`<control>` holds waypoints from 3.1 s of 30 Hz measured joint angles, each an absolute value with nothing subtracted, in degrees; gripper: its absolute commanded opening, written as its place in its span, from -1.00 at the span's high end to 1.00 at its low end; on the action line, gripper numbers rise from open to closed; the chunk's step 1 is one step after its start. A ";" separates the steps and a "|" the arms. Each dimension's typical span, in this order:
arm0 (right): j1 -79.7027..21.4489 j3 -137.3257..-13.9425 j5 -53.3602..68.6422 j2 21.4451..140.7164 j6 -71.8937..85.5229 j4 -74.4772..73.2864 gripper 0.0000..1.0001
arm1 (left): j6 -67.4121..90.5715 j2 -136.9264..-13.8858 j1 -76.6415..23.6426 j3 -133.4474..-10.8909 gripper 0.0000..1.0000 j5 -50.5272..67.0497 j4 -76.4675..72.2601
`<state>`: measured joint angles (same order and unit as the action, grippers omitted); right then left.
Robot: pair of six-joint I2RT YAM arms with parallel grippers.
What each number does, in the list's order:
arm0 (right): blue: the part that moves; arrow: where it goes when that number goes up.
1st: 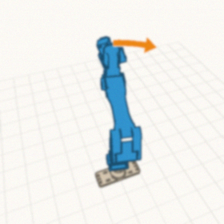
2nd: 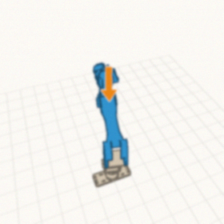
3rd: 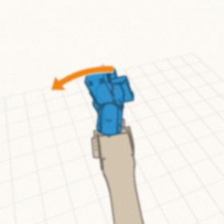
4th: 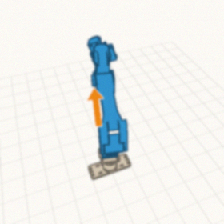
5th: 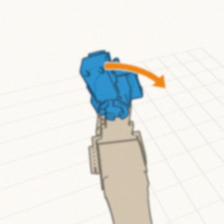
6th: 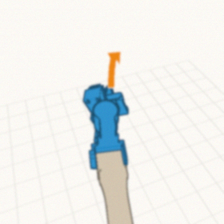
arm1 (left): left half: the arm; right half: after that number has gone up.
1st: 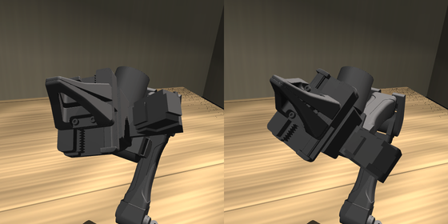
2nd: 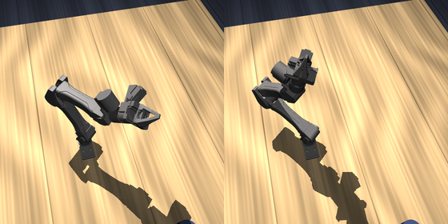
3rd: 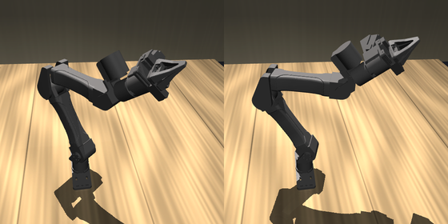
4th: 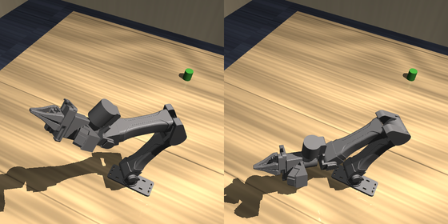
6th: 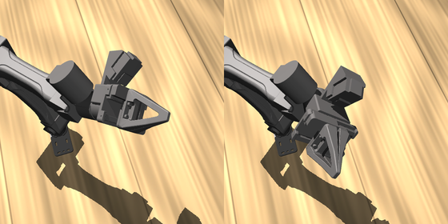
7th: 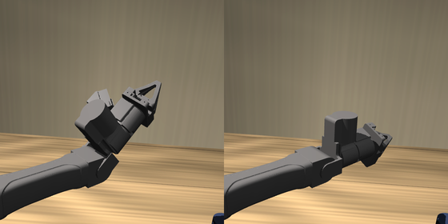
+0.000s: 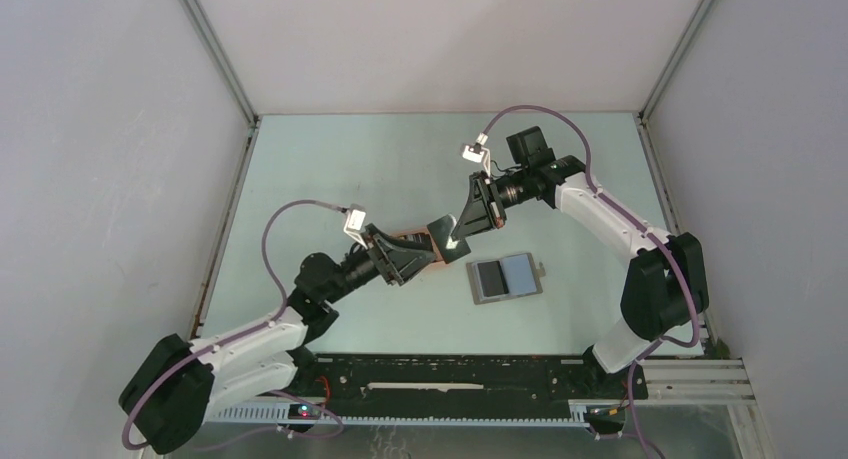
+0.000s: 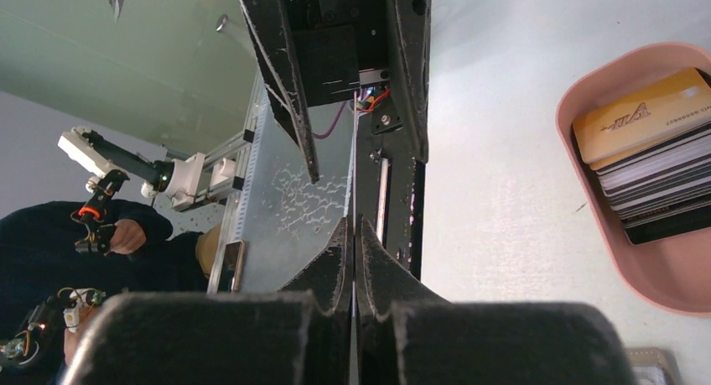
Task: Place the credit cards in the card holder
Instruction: Insert the credit card into the card holder.
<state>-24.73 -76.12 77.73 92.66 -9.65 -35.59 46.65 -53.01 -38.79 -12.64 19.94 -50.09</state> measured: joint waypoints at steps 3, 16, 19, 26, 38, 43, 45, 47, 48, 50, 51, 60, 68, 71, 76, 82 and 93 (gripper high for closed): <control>-24.73 -76.12 78.22 92.66 -10.11 -35.62 1.00 | 47.57 -55.22 -39.70 -14.33 -0.13 19.62 -52.53; -24.73 -76.12 78.56 92.66 -10.81 -36.23 1.00 | 49.91 -60.07 -40.99 -16.69 0.33 17.06 -56.66; -24.73 -76.12 78.56 92.66 -10.90 -36.27 1.00 | 50.54 -61.67 -41.15 -17.72 0.62 16.82 -58.26; -24.73 -76.09 78.02 91.94 -11.79 -37.08 0.14 | 51.99 -64.05 -41.23 -18.33 1.00 16.86 -61.73; -20.18 -74.83 61.91 78.78 -23.86 -45.10 -0.24 | 52.73 -60.18 -41.25 -13.34 1.00 16.64 -62.37; -14.28 -66.26 55.86 64.95 -27.22 -43.24 -0.99 | 54.00 -59.13 -43.44 -11.16 1.00 15.27 -61.76; -11.97 -63.51 55.05 62.35 -26.72 -42.02 -0.99 | 54.02 -60.25 -45.54 -11.18 1.00 14.06 -61.52; -10.66 -62.00 54.22 62.48 -26.61 -41.85 -0.95 | 54.04 -62.50 -47.53 -11.27 1.00 12.47 -61.39; -10.31 -61.67 53.49 63.55 -26.65 -42.06 -0.88 | 54.08 -64.27 -48.64 -11.29 1.00 11.29 -61.45; -9.98 -61.41 51.20 66.96 -26.72 -42.28 -0.78 | 54.59 -68.93 -50.65 -11.57 1.00 8.64 -61.39; -9.85 -61.06 49.80 68.99 -26.65 -42.28 -0.73 | 54.98 -71.26 -51.40 -11.92 1.00 7.53 -61.45; -9.80 -58.28 35.97 81.03 -24.58 -42.24 -0.10 | 61.56 -97.67 -54.57 -21.39 1.00 1.10 -72.14; -10.55 -60.34 30.94 93.97 -24.40 -45.45 0.35 | 64.29 -104.77 -56.42 -25.67 1.00 -7.75 -74.48; -11.22 -60.82 29.61 96.29 -24.40 -46.41 0.40 | 64.71 -106.65 -57.21 -26.44 1.00 -10.41 -74.22; -11.68 -61.69 28.08 98.70 -24.56 -47.62 0.45 | 65.08 -108.81 -57.89 -28.10 1.00 -13.19 -72.25; -11.73 -61.76 25.69 100.86 -24.58 -48.64 0.48 | 65.04 -109.78 -58.17 -31.66 1.00 -14.46 -68.77; -12.12 -62.72 24.05 102.48 -24.58 -49.47 0.54 | 64.95 -110.89 -59.35 -34.15 1.00 -15.46 -61.91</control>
<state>-12.12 -62.72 24.05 102.48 -24.58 -49.47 64.95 -110.89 -59.35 -34.15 -15.46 -61.91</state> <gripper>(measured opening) 0.236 0.008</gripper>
